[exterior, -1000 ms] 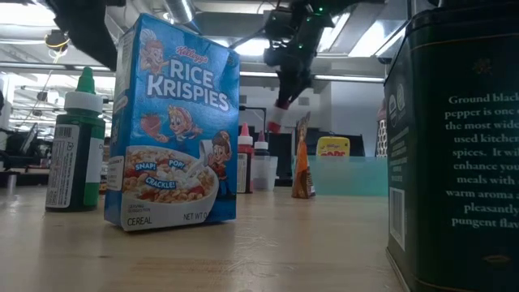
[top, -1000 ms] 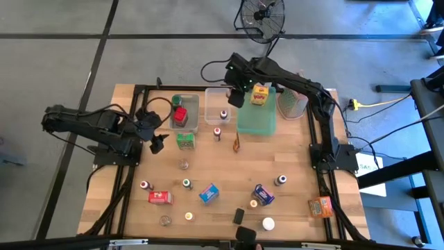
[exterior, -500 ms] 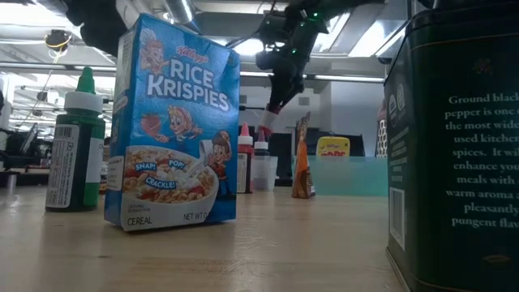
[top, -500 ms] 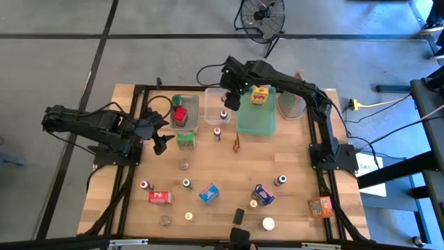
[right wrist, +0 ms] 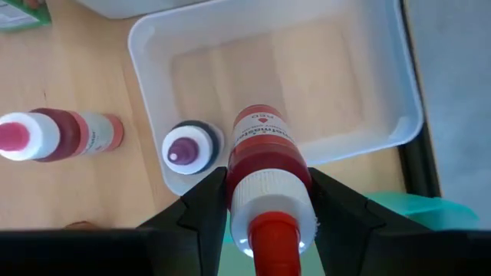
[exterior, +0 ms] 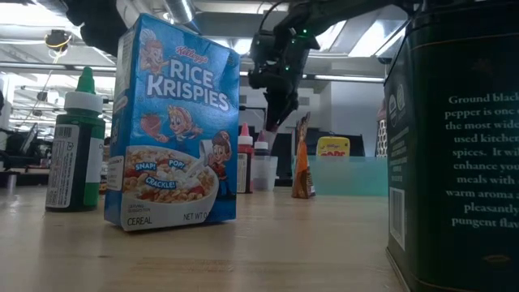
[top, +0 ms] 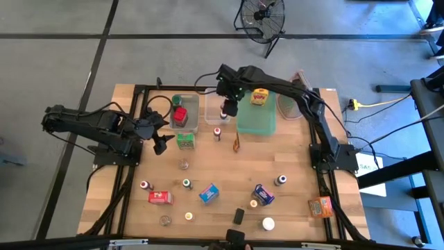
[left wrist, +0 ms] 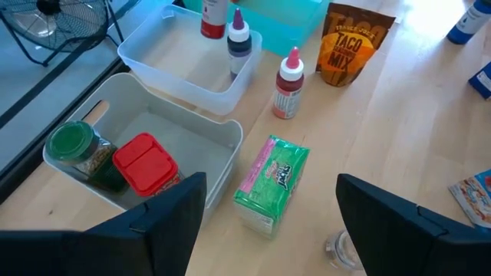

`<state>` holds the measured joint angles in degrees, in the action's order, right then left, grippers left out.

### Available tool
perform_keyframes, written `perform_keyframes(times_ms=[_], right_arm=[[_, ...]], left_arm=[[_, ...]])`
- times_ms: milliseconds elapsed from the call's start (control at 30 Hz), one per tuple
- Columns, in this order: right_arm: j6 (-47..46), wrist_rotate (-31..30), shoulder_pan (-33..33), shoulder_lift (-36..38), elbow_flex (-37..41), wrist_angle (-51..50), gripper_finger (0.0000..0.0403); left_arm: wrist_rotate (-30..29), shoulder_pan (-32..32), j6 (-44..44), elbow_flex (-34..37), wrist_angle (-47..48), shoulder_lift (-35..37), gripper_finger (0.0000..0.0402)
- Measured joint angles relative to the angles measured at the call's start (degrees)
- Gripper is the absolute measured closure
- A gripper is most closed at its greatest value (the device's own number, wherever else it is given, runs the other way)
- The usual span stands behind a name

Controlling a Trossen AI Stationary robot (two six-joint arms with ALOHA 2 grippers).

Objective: Pick & Place Kitchen Items
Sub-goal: Put the right red food coloring bottle into the transparent bin

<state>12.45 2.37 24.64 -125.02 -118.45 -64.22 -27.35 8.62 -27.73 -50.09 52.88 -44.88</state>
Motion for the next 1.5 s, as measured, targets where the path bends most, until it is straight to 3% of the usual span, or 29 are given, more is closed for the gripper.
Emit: perform_keyframes(times_ms=[1500], right_arm=[[-2.7,0.9,-1.7,-4.9,0.0,-2.2,0.0247]], left_arm=[[2.0,0.0,-3.0,0.0,-0.4,0.0,0.0114]])
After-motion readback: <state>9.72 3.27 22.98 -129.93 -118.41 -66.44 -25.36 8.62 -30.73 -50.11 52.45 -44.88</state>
